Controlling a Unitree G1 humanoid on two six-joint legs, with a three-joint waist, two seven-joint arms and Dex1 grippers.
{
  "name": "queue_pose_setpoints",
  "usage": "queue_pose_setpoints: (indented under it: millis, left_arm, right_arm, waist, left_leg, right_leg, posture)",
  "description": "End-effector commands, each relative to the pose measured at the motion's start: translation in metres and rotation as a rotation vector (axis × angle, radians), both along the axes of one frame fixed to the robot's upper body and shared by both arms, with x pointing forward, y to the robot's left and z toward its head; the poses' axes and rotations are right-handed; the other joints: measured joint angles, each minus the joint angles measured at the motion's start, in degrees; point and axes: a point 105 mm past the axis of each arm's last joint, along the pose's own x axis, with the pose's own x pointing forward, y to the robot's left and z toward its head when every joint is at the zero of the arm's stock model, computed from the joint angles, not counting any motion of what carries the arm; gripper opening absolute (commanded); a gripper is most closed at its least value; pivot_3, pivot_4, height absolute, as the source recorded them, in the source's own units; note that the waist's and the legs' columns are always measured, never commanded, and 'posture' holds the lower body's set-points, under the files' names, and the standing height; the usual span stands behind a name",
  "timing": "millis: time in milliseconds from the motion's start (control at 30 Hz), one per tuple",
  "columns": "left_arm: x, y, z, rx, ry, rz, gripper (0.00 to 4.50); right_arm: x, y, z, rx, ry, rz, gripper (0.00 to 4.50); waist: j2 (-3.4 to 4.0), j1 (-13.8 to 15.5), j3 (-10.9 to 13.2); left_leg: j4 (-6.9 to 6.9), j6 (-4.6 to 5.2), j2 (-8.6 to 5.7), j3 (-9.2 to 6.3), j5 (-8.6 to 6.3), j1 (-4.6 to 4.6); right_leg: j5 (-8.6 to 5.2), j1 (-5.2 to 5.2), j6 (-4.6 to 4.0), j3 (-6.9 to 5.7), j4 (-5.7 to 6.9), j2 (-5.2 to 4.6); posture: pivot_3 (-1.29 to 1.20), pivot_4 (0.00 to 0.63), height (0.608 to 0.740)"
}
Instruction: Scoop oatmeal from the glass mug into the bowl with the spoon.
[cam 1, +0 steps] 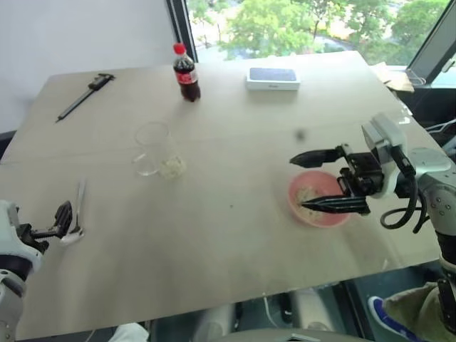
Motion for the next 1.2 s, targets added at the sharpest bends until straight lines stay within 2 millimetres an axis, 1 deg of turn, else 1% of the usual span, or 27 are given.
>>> queue_pose_setpoints:
  millis: [33,133,500,633,833,933,967,1033,1067,1100,1167,1200]
  left_arm:
    - [0.002,0.003,-0.017,-0.072,0.068,-0.030,4.50]
    - [0.012,-0.001,-0.031,-0.122,0.112,-0.079,4.50]
    - [0.036,0.010,-0.034,-0.179,0.109,-0.111,4.50]
    - [0.040,0.015,-0.042,-0.239,0.139,-0.099,4.50]
    - [0.046,0.023,-0.051,-0.255,0.219,-0.095,4.50]
    - [0.048,0.025,-0.054,-0.267,0.236,-0.088,3.69]
    - [0.048,0.025,-0.056,-0.275,0.240,-0.085,3.15]
    - [0.046,0.027,-0.059,-0.291,0.256,-0.075,2.26]
    - [0.046,0.027,-0.061,-0.298,0.263,-0.073,2.03]
    - [0.045,0.026,-0.062,-0.302,0.267,-0.072,1.58]
    - [0.045,0.026,-0.063,-0.307,0.270,-0.073,0.83]
    - [0.044,0.025,-0.063,-0.312,0.271,-0.074,0.22]
  right_arm:
    - [-0.008,0.008,0.010,0.017,-0.033,0.031,4.41]
    - [-0.004,0.013,0.006,-0.009,-0.028,-0.014,4.41]
    - [-0.003,0.020,0.008,-0.005,-0.046,-0.074,4.41]
    - [-0.002,0.021,0.010,-0.001,-0.050,-0.084,4.41]
    - [0.001,0.021,0.013,0.003,-0.064,-0.113,4.41]
    - [0.002,0.020,0.014,0.000,-0.065,-0.123,4.50]
    - [0.002,0.020,0.013,-0.004,-0.068,-0.127,4.50]
    - [0.003,0.019,0.014,-0.004,-0.074,-0.135,4.50]
    - [0.003,0.019,0.014,-0.003,-0.076,-0.137,4.50]
    - [0.003,0.019,0.014,-0.003,-0.078,-0.138,4.50]
    - [0.003,0.019,0.014,-0.003,-0.079,-0.140,4.50]
    - [0.003,0.019,0.014,-0.003,-0.080,-0.140,4.50]
  waist:
    - [0.00,-0.02,0.00]
    - [-0.03,0.07,-0.01]
    - [-0.15,-0.18,-0.04]
    - [-0.14,-0.24,-0.03]
    - [-0.09,-0.13,-0.03]
    - [-0.09,-0.19,-0.04]
    - [-0.09,-0.15,-0.04]
    - [-0.08,-0.12,-0.04]
    - [-0.08,-0.14,-0.05]
    - [-0.07,-0.15,-0.05]
    - [-0.04,-0.15,-0.07]
    - [-0.03,-0.14,-0.07]
  left_leg:
    - [0.00,0.00,0.01,-0.01,0.00,0.00]
    - [0.01,-0.03,-0.02,0.00,0.02,0.00]
    - [0.00,-0.11,-0.01,-0.02,0.06,-0.03]
    - [0.00,-0.11,0.00,-0.02,0.06,-0.04]
    - [0.00,-0.12,-0.01,-0.04,0.07,-0.01]
    - [0.00,-0.16,-0.01,-0.04,0.09,0.05]
    - [0.00,-0.16,-0.01,-0.04,0.09,0.04]
    - [0.00,-0.15,-0.05,-0.03,0.09,0.04]
    - [0.00,-0.15,-0.05,-0.03,0.09,0.04]
    - [0.00,-0.15,-0.05,-0.02,0.09,0.04]
    - [0.00,-0.15,-0.07,-0.01,0.09,0.04]
    - [0.00,-0.15,-0.08,-0.01,0.09,0.04]
  right_leg:
    - [0.00,0.00,0.00,-0.01,0.00,0.03]
    - [0.01,0.01,0.02,-0.01,0.00,-0.01]
    - [0.02,-0.03,0.02,0.00,0.01,-0.10]
    - [0.02,-0.05,0.02,-0.01,0.02,-0.15]
    - [0.03,-0.05,0.02,-0.03,0.09,-0.17]
    - [0.03,-0.06,0.01,0.00,0.19,-0.19]
    - [0.03,-0.11,0.01,0.01,0.29,-0.20]
    - [0.03,-0.16,0.01,0.03,0.45,-0.26]
    - [0.03,-0.17,0.01,0.04,0.47,-0.29]
    - [0.03,-0.18,0.01,0.05,0.49,-0.32]
    - [0.03,-0.20,0.01,0.07,0.51,-0.35]
    - [0.03,-0.21,0.01,0.07,0.52,-0.36]
  posture:
    - [0.00,0.150,0.740]
    - [0.00,0.150,0.740]
    - [0.00,0.150,0.740]
    - [0.00,0.150,0.740]
    - [0.00,0.150,0.740]
    - [0.00,0.150,0.740]
    - [0.00,0.150,0.740]
    - [0.00,0.150,0.740]
    - [0.00,0.150,0.740]
    - [0.00,0.150,0.740]
    - [0.00,0.150,0.740]
    - [0.00,0.150,0.740]
